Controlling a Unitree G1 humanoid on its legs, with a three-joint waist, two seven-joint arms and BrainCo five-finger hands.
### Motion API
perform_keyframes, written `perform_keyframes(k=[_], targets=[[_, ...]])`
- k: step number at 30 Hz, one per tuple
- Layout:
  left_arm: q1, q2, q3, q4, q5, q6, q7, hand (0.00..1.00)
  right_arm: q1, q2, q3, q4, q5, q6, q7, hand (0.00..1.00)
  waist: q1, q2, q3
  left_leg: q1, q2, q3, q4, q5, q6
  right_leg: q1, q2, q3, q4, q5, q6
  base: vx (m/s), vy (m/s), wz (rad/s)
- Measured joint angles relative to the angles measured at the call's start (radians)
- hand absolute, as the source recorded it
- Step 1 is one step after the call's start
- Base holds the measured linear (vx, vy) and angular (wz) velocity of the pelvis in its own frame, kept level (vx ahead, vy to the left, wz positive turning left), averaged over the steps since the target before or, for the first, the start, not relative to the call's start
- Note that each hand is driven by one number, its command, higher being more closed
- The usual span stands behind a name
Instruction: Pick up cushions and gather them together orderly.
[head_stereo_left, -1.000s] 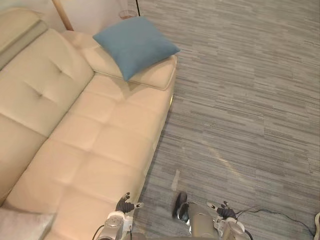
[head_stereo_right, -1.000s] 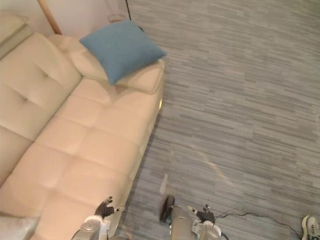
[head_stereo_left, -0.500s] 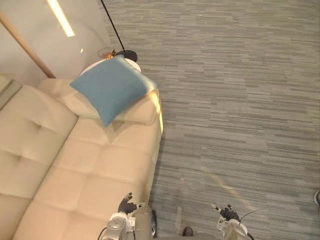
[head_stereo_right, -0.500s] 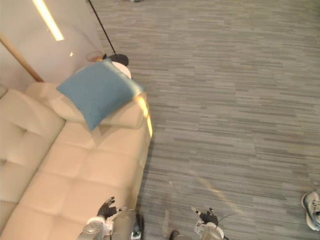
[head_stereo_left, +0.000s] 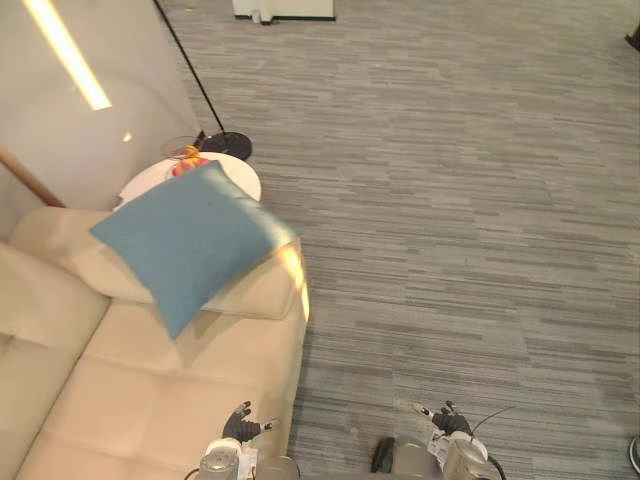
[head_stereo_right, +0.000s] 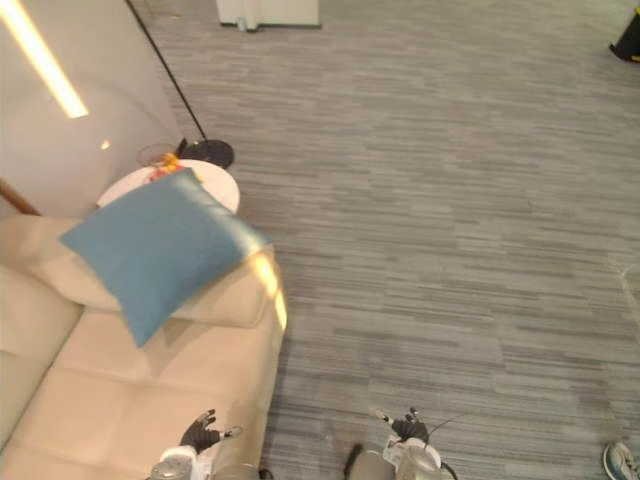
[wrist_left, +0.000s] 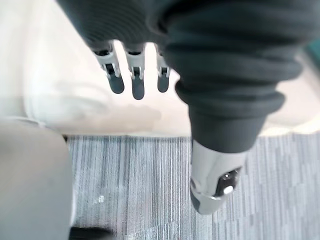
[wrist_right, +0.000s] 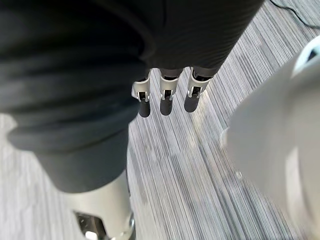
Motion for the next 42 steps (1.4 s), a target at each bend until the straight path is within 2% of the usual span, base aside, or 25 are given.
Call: perform_keyframes(k=[1,2,4,5,6,8,9,11,12,13,14,15,17,19,21,22,23,26,29,31,32,33,34,37,42], targets=[[0.0,-0.02,0.001,0.01,0.002,-0.001,-0.002,0.0,0.008,-0.021,-0.007,0.018,-0.002,0.002,-0.001,0.0,0.008,0.015,-0.008,-0.004,0.01,-0.045,0.014,0.011,-0.017,-0.028,0.007,-0.008,0.074,-0.064,-0.021,0.47,-0.384,-0.02],[-0.001,-0.026,0.001,0.011,0.003,-0.001,-0.002,0.0,0.012,-0.027,-0.01,0.021,-0.002,0.006,-0.001,0.0,0.005,0.018,-0.006,-0.006,0.013,-0.062,0.03,0.016,-0.026,-0.028,0.007,-0.013,0.096,-0.077,-0.035,0.46,-0.379,0.18],[-0.01,-0.041,0.003,0.01,0.004,-0.001,-0.002,0.0,0.028,-0.033,-0.022,0.027,-0.001,0.014,0.0,0.0,-0.007,0.02,-0.005,-0.08,0.026,-0.121,0.211,0.041,-0.069,0.014,0.003,-0.061,0.119,-0.126,-0.064,0.33,-0.293,0.53],[-0.015,-0.045,0.005,0.006,0.004,0.0,-0.002,0.0,0.037,-0.035,-0.028,0.03,0.001,0.015,-0.001,0.0,-0.007,0.018,-0.002,-0.15,0.037,-0.138,0.369,0.085,-0.095,0.063,0.006,-0.09,0.098,-0.142,-0.076,0.29,-0.227,0.7],[-0.02,-0.044,0.008,-0.003,0.0,-0.003,-0.001,0.0,0.04,-0.032,-0.027,0.036,0.007,0.016,-0.001,0.0,-0.005,0.018,0.007,-0.215,0.057,-0.115,0.532,0.117,-0.076,0.133,0.017,-0.123,0.058,-0.153,-0.086,0.34,-0.226,0.6],[-0.018,-0.043,0.014,-0.017,-0.003,-0.003,-0.001,0.0,0.039,-0.03,-0.027,0.036,0.011,0.015,0.0,0.0,0.007,0.018,0.009,-0.281,0.076,-0.025,0.65,0.088,-0.028,0.224,0.029,-0.151,-0.002,-0.155,-0.09,0.33,-0.143,0.36],[-0.02,-0.042,0.014,-0.021,-0.003,-0.004,-0.001,0.0,0.029,-0.033,-0.028,0.033,0.012,0.014,0.0,0.0,0.01,0.016,0.01,-0.318,0.065,0.051,0.63,0.068,0.006,0.275,0.028,-0.169,-0.049,-0.154,-0.088,0.28,-0.081,0.28],[-0.021,-0.042,0.013,-0.027,-0.003,-0.005,-0.001,0.0,0.022,-0.033,-0.028,0.026,0.012,0.012,0.0,0.0,0.012,0.015,0.01,-0.345,0.03,0.11,0.508,0.062,0.018,0.326,0.026,-0.198,-0.106,-0.145,-0.072,0.27,-0.033,0.42],[-0.021,-0.043,0.008,-0.027,-0.003,-0.005,-0.001,0.0,0.02,-0.034,-0.029,0.024,0.012,0.008,-0.001,0.0,0.009,0.015,0.009,-0.347,-0.01,0.152,0.325,0.096,0.027,0.365,0.027,-0.232,-0.151,-0.137,-0.055,0.27,-0.002,0.53],[-0.021,-0.043,0.004,-0.028,-0.003,-0.005,-0.001,0.0,0.019,-0.037,-0.03,0.023,0.013,0.007,-0.001,0.0,0.01,0.016,0.009,-0.348,-0.02,0.168,0.272,0.13,0.03,0.375,0.03,-0.243,-0.156,-0.138,-0.046,0.29,0.014,0.76],[-0.022,-0.043,-0.005,-0.027,-0.003,-0.004,-0.002,0.0,0.024,-0.038,-0.036,0.025,0.015,0.005,-0.001,0.0,0.01,0.019,0.008,-0.357,-0.032,0.241,0.148,0.225,0.088,0.4,0.047,-0.273,-0.179,-0.14,-0.023,0.38,0.037,0.9],[-0.029,-0.026,-0.01,-0.028,-0.003,-0.005,-0.002,0.0,0.023,-0.016,-0.039,0.027,0.019,0.005,-0.003,0.0,0.01,-0.01,0.002,-0.33,-0.059,0.268,0.081,0.242,0.101,0.413,0.032,-0.288,-0.204,-0.124,0.005,0.32,0.034,0.93],[-0.03,-0.007,-0.01,-0.031,-0.003,-0.004,-0.003,0.0,0.019,0.004,-0.038,0.027,0.02,0.001,-0.001,0.0,0.014,-0.047,0.001,-0.316,-0.097,0.266,0.024,0.255,0.122,0.418,0.019,-0.281,-0.225,-0.106,0.021,0.29,0.049,0.68],[-0.03,0.0,-0.01,-0.023,-0.004,-0.001,-0.004,0.0,0.005,0.003,-0.037,0.027,0.02,-0.002,0.0,0.0,0.013,-0.055,0.0,-0.302,-0.124,0.237,0.024,0.237,0.145,0.417,-0.007,-0.274,-0.147,-0.105,0.027,0.32,0.066,0.64],[-0.027,0.001,-0.017,-0.014,-0.004,-0.001,-0.005,0.0,0.01,0.0,-0.038,0.023,0.019,-0.004,0.001,0.0,0.011,-0.049,-0.001,-0.249,-0.143,0.188,0.015,0.218,0.155,0.362,-0.067,-0.254,0.115,-0.087,0.057,0.29,0.08,0.71],[-0.022,0.005,-0.03,-0.015,-0.005,-0.001,-0.005,0.0,0.018,0.006,-0.038,0.023,0.019,-0.004,0.002,0.0,0.007,-0.049,-0.001,-0.209,-0.15,0.151,0.0,0.203,0.153,0.314,-0.103,-0.221,0.278,-0.073,0.087,0.36,0.061,1.07],[-0.019,0.011,-0.047,-0.015,-0.005,0.0,-0.005,0.0,0.022,0.013,-0.038,0.021,0.018,-0.004,0.004,0.0,0.004,-0.048,0.0,-0.174,-0.164,0.105,-0.022,0.2,0.153,0.267,-0.12,-0.183,0.403,-0.107,0.086,0.31,0.022,1.08],[-0.007,0.012,-0.044,-0.016,-0.006,0.0,-0.004,0.0,0.021,0.01,-0.036,0.009,0.018,-0.008,0.01,0.0,0.004,-0.04,0.001,-0.093,-0.166,0.032,-0.077,0.201,0.151,0.199,-0.112,-0.162,0.414,-0.176,0.055,0.27,-0.013,0.83],[-0.013,-0.001,-0.037,-0.016,-0.006,-0.001,-0.002,0.0,0.024,0.007,-0.034,0.009,0.019,-0.008,0.012,0.0,-0.007,-0.022,0.0,-0.078,-0.151,-0.085,-0.093,0.202,0.137,0.118,-0.014,-0.003,0.184,-0.189,0.055,0.17,-0.137,1.11],[-0.022,-0.011,-0.037,-0.016,-0.004,-0.002,-0.002,0.0,0.032,0.007,-0.033,0.011,0.02,-0.008,0.013,0.0,-0.013,-0.015,0.005,-0.08,-0.147,-0.163,-0.098,0.201,0.113,0.098,0.046,0.158,0.008,-0.136,0.061,0.12,-0.206,1.1],[-0.02,-0.01,-0.037,-0.016,-0.002,-0.003,-0.002,0.0,0.039,0.013,-0.033,0.011,0.021,-0.008,0.013,0.0,-0.022,-0.033,0.005,-0.084,-0.162,-0.204,-0.096,0.196,0.094,0.108,0.046,0.233,-0.096,-0.077,0.061,0.11,-0.331,1.37],[-0.017,-0.004,-0.035,-0.015,-0.001,-0.003,-0.003,0.0,0.062,0.023,-0.035,0.013,0.026,-0.007,0.013,0.0,-0.024,-0.062,0.003,-0.091,-0.188,-0.25,-0.077,0.18,0.074,0.119,0.023,0.253,-0.13,-0.002,0.039,0.12,-0.376,1.46],[-0.021,-0.007,-0.028,-0.01,-0.001,-0.002,-0.002,0.0,0.071,0.024,-0.04,0.015,0.028,-0.005,0.013,0.0,-0.027,-0.064,0.003,-0.095,-0.183,-0.277,-0.061,0.166,0.055,0.125,0.022,0.213,-0.103,0.003,0.017,0.12,-0.363,1.22],[-0.006,-0.038,0.015,-0.015,-0.001,-0.007,-0.002,0.0,0.076,0.021,-0.068,0.011,0.028,-0.005,0.011,0.0,-0.02,-0.02,-0.019,-0.096,-0.109,-0.269,-0.068,0.166,0.016,0.179,0.056,0.094,-0.144,-0.012,-0.014,0.15,-0.264,0.89],[-0.002,-0.035,0.022,-0.016,-0.002,-0.008,-0.002,0.0,0.065,0.029,-0.073,0.004,0.029,-0.006,0.013,0.0,-0.016,-0.031,-0.023,-0.1,-0.061,-0.243,-0.106,0.201,-0.028,0.261,0.086,-0.031,-0.211,-0.019,-0.035,0.11,-0.149,0.71]])
